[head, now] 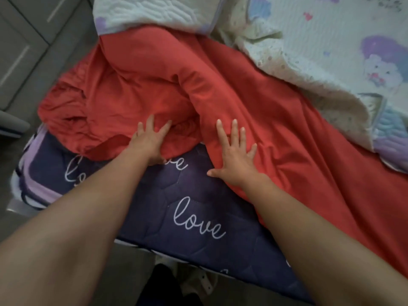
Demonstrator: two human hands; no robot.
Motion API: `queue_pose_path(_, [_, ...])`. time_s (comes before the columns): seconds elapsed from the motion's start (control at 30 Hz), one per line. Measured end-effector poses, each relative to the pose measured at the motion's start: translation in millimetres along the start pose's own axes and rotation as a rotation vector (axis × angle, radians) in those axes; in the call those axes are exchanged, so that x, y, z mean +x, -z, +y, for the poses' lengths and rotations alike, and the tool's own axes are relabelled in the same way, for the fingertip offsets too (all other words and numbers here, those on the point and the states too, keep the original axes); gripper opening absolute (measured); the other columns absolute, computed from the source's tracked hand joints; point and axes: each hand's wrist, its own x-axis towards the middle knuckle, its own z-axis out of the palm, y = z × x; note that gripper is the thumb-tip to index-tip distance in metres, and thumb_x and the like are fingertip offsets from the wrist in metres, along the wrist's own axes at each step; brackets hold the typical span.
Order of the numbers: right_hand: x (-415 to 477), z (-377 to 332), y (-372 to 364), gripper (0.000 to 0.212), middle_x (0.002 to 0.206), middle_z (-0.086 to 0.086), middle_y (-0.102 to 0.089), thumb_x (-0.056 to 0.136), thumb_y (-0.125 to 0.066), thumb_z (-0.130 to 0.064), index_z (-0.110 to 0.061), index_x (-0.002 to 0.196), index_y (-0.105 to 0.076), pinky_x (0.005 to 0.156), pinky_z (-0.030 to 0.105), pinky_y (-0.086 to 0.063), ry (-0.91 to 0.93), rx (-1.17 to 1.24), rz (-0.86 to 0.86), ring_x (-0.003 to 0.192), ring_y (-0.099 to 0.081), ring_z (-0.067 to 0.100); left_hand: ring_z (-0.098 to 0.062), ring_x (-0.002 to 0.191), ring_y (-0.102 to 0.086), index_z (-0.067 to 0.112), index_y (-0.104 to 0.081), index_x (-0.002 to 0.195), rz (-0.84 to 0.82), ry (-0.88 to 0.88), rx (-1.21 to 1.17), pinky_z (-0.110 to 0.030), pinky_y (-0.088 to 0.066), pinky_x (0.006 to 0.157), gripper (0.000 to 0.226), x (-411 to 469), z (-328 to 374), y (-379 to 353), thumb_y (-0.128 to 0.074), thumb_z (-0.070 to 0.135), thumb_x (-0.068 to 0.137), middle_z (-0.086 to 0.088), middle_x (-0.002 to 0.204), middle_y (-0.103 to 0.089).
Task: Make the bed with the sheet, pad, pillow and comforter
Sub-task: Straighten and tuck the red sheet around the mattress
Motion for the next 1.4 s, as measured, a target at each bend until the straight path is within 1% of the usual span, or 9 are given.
queue_pose_path(0.23, [16.1, -4.7, -11.2, 0.128, 0.158, 0.011, 0.018, 0.072, -0.078, -0.04, -0.036, 0.144, 0.028, 0.106, 0.069, -0.021, -0.101, -0.07, 0.127, 0.146, 0.003, 0.038, -0.044, 0.142, -0.011, 0.051, -0.002, 0.146, 0.095, -0.09, 0.007, -0.05, -0.031, 0.111, 0.108, 28.2, -11.0, 8.1, -0.073, 0.011, 0.074, -0.015, 0.156, 0.006])
queue_pose_path(0.43, [40.0, -16.0, -15.8, 0.127, 0.159, 0.016, -0.004, 0.072, -0.078, -0.024, -0.031, 0.146, 0.025, 0.101, 0.059, -0.037, -0.164, -0.087, 0.138, 0.142, -0.021, 0.039, -0.049, 0.133, -0.029, 0.06, 0.006, 0.14, 0.052, -0.136, -0.007, -0.047, -0.038, 0.106, 0.111, 48.7, -8.6, 15.9, -0.058, -0.004, 0.077, -0.019, 0.155, 0.001])
queue_pose_path(0.53, [42.2, -20.0, -16.5, 0.121, 0.156, 0.015, -0.016, 0.073, -0.073, -0.012, -0.03, 0.149, 0.019, 0.096, 0.051, -0.042, -0.176, -0.107, 0.144, 0.134, -0.036, 0.038, -0.046, 0.11, -0.051, 0.056, -0.008, 0.143, 0.16, -0.188, 0.041, -0.046, -0.046, 0.093, 0.089, 56.4, -6.9, 26.3, -0.05, 0.001, 0.086, -0.022, 0.137, -0.03])
queue_pose_path(0.63, [38.3, -22.3, -9.5, 0.112, 0.136, 0.013, -0.038, 0.074, -0.069, -0.006, -0.028, 0.152, 0.009, 0.085, 0.046, -0.046, -0.165, -0.13, 0.187, 0.112, -0.053, 0.037, -0.044, 0.104, -0.055, 0.042, -0.033, 0.141, 0.248, -0.241, 0.069, -0.046, -0.045, 0.086, 0.05, 63.7, -12.4, 37.3, -0.04, 0.018, 0.097, -0.019, 0.122, -0.045])
queue_pose_path(0.8, [19.0, -34.0, 13.1, 0.093, 0.13, 0.012, -0.046, 0.079, -0.06, -0.007, -0.028, 0.153, -0.007, 0.085, 0.042, -0.044, -0.215, -0.13, 0.19, 0.108, -0.055, 0.038, -0.041, 0.106, -0.056, 0.012, -0.061, 0.113, 0.317, -0.294, 0.13, -0.041, -0.044, 0.08, 0.029, 54.1, -14.2, 61.9, -0.039, 0.015, 0.094, -0.019, 0.116, -0.057])
queue_pose_path(0.87, [8.4, -42.9, 19.4, 0.083, 0.128, 0.01, -0.052, 0.078, -0.061, -0.013, -0.028, 0.149, -0.02, 0.082, 0.042, -0.045, -0.208, -0.103, 0.203, 0.106, -0.057, 0.038, -0.038, 0.11, -0.056, 0.016, -0.063, 0.114, 0.289, -0.28, 0.163, -0.039, -0.044, 0.083, 0.029, 43.0, -24.1, 73.5, -0.042, 0.017, 0.093, -0.014, 0.121, -0.058])
queue_pose_path(0.97, [-10.0, -60.7, 31.1, 0.054, 0.105, 0.009, -0.063, 0.072, -0.059, -0.015, -0.023, 0.123, -0.041, 0.07, 0.038, -0.042, -0.188, -0.08, 0.207, 0.095, -0.061, 0.038, -0.034, 0.112, -0.057, 0.023, -0.064, 0.114, 0.213, -0.262, 0.247, -0.037, -0.045, 0.087, 0.032, 14.3, -50.4, 93.5, -0.052, 0.017, 0.085, -0.01, 0.123, -0.059])
queue_pose_path(1.23, [-51.5, -90.4, 55.7, 0.024, 0.1, 0.011, -0.068, 0.062, -0.05, -0.02, -0.022, 0.085, -0.054, 0.067, 0.028, -0.032, -0.068, 0.026, -0.035, 0.098, -0.059, 0.035, -0.025, 0.106, -0.062, 0.02, -0.067, 0.095, 0.056, -0.096, 0.456, -0.028, -0.039, 0.071, 0.021, -76.4, -142.6, 120.6, -0.055, 0.022, 0.078, -0.007, 0.113, -0.066])
queue_pose_path(1.4, [-68.0, -107.3, 31.3, 0.034, 0.108, 0.011, -0.067, 0.069, -0.056, -0.011, -0.018, 0.102, -0.061, 0.076, 0.031, -0.041, -0.033, -0.022, -0.107, 0.102, -0.059, 0.034, -0.022, 0.11, -0.062, 0.024, -0.066, 0.108, 0.024, 0.051, 0.547, -0.031, -0.046, 0.084, 0.031, -116.1, -201.6, 101.6, -0.05, 0.028, 0.082, -0.004, 0.119, -0.065])
